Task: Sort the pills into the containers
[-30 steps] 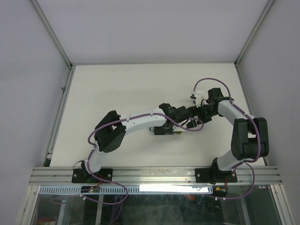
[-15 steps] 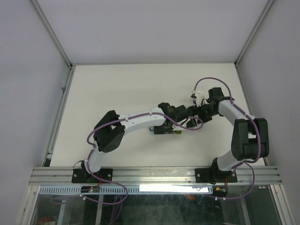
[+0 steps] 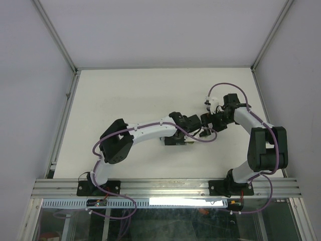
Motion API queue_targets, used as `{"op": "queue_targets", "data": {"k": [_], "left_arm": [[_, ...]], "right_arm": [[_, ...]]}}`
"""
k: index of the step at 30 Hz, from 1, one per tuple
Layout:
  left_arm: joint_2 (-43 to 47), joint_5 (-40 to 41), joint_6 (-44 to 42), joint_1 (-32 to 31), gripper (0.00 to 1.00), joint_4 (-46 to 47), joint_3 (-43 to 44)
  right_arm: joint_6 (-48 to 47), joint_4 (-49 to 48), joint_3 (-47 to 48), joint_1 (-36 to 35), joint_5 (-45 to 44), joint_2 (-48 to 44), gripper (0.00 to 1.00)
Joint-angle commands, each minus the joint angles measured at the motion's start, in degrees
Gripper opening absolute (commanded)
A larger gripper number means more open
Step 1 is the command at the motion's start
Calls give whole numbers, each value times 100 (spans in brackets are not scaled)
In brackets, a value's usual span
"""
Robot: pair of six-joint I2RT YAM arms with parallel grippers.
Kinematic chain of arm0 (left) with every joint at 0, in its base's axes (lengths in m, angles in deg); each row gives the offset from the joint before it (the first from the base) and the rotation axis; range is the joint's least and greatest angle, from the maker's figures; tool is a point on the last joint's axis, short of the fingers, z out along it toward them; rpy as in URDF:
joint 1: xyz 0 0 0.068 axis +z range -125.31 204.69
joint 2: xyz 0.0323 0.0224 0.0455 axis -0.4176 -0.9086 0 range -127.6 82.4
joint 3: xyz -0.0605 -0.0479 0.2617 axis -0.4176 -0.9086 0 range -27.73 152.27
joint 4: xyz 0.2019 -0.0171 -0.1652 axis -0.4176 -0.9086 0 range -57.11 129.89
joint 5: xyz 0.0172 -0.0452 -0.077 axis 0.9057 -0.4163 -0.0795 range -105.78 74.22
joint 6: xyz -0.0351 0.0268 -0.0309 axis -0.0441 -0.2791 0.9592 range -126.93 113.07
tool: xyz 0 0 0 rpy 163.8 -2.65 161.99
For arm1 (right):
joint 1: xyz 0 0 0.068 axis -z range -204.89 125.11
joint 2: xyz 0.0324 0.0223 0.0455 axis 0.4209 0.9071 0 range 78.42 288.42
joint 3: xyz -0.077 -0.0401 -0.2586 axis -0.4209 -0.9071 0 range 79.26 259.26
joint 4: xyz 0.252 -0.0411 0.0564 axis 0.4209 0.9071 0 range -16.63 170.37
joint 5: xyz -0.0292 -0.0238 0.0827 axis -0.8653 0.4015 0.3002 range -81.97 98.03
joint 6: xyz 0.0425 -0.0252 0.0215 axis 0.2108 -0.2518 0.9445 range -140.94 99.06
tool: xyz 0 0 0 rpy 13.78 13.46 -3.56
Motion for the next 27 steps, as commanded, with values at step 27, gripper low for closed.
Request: {"op": "queue_targets", "data": {"k": [27], "left_arm": [[250,21,67,182,0,189,22]], "right_arm": [[-6,-42,184,113,199,-226,99]]}}
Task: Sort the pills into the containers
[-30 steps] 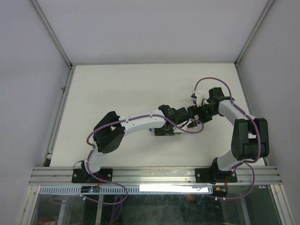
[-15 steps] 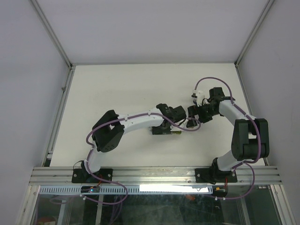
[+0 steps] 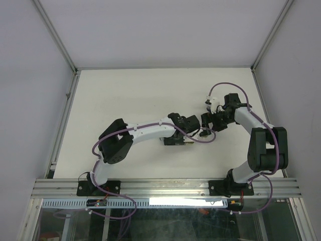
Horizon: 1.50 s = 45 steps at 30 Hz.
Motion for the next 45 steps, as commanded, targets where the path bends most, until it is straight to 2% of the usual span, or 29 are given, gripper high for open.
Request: {"op": "queue_targets", "data": {"k": [1,2,3,4,6,8,10,11,12,14,15,17,18,20,22,24,30,36,40,43,45], "left_arm": [[120,-144,144,-41,0,-168,376],[219,-233,-75,-125,0,70,189],[361,-275,-262,91,0,311,-31],[309,-200,-125,269,0,233,28],[169,-271,13,105,0,-147,426],[383,-292,-369,155,0,347,-24],[131,-196,79,278,0,-73,298],[18,-233,200,46,0,-326,571],[82,-293,-9,-232,0,-231,510],[342,-251,-351,46,0,386,-121],[230,-232,-123,329,0,179,-2],[73,-161,122,256,0,-280,329],[155,-147,-53,63,0,-116,200],[369,-226,-253,269,0,242,-70],[187,-180,29,274,0,-146,243],[176,-177,-60,39,0,-116,234],[257,-145,-31,144,0,82,158],[814,-358,-36,117,0,837,-285],[1370,-706,11,100,0,1568,-1012],[2082,-955,120,83,0,2520,-1852],[2838,-1280,273,82,0,3537,-2553]], "right_arm": [[15,-109,129,54,110,-226,100],[29,-103,156,48,122,-218,100],[21,-48,202,46,135,-182,100],[5,-6,225,47,129,-166,100],[14,-101,128,56,105,-231,100],[29,-63,207,54,135,-188,100],[0,-41,173,55,110,-193,100],[9,-116,134,58,101,-223,100],[33,-124,149,45,107,-212,99],[23,4,241,42,117,-141,100],[-3,-11,192,50,110,-184,100],[37,-138,109,89,117,-281,100],[56,-130,144,83,144,-263,100],[28,-20,229,72,132,-163,99],[2,-57,158,88,129,-221,99],[55,-112,178,89,130,-241,100],[23,-57,178,93,128,-225,100],[7,-49,172,91,140,-219,99],[-18,-50,161,94,128,-257,99],[-64,-51,157,94,153,-300,100],[-117,-39,155,95,241,-372,100]]}}
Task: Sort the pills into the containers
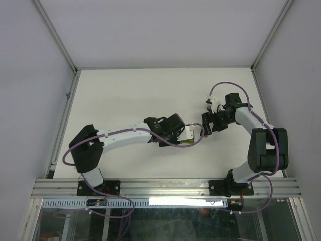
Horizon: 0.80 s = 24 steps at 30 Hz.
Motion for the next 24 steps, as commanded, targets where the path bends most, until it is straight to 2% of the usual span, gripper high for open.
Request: {"op": "queue_targets", "data": {"k": [1,4,7,11,13,15,17,19,21,23,24], "left_arm": [[1673,-865,384,-68,0,2497,-1239],[2760,-1664,973,-131,0,4581,-2479],[3354,-2480,1643,-190,0,6542,-3525],[3804,-3673,2694,-192,0,8455,-4775],[3996,-3885,2973,-192,0,9240,-5349],[4193,-3838,2984,-192,0,9350,-5689],[4369,-3712,2951,-184,0,9121,-5858],[4423,-3680,2961,-183,0,8967,-5989],[4354,-3665,2988,-176,0,8952,-6093],[4228,-3629,3022,-173,0,8911,-6123],[4153,-3615,3047,-170,0,8862,-6124]], "right_arm": [[-147,-29,151,54,306,-416,99],[-342,1,121,74,548,-653,99],[-644,88,75,149,1000,-1003,100],[-1203,86,25,220,1959,-2039,99],[-1444,-166,-93,211,2603,-2654,100],[-2016,-396,-311,209,3003,-3199,100],[-2256,-1117,-678,208,3115,-3614,99],[-2792,-1253,-840,204,3244,-3653,99],[-4422,-265,-595,193,3295,-3214,99],[-6313,1242,-178,188,3133,-2531,98],[-6943,1855,7,195,2937,-2167,96]]}}
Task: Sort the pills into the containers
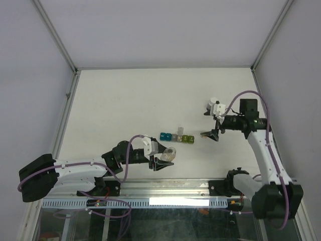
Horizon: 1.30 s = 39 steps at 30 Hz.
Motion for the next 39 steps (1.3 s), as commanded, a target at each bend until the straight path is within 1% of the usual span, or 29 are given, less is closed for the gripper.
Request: {"op": "queue_targets", "data": {"k": [1,4,5,7,15,19,25,30,33,39], "left_arm": [[-179,-146,242,-16,0,465,-55],[-435,-90,275,-6,0,308,51],[-527,-53,252,-6,0,236,119],[-688,84,212,-6,0,120,193],[-1040,560,289,-6,0,367,22],[-1039,775,176,-6,0,139,70],[-950,940,78,-6,0,-65,132],[-937,1055,86,-6,0,7,72],[-968,1057,95,-5,0,6,79],[-1042,1004,120,-6,0,-15,117]], "right_arm": [[-3797,2456,769,-3,-226,1514,93],[-4388,3390,1337,11,-835,2436,82],[-4531,3579,1482,12,-1004,2698,80],[-4736,3646,1573,13,-1255,3050,80],[-4609,2232,1155,-22,-1856,3492,81],[-4540,1774,1089,-36,-2045,3701,81],[-4390,1403,1167,-159,-2236,4107,80],[-4240,1170,971,-493,-2631,4151,76],[-4171,1005,854,-561,-2765,4077,74],[-4033,963,785,-719,-3066,4081,64]]}}
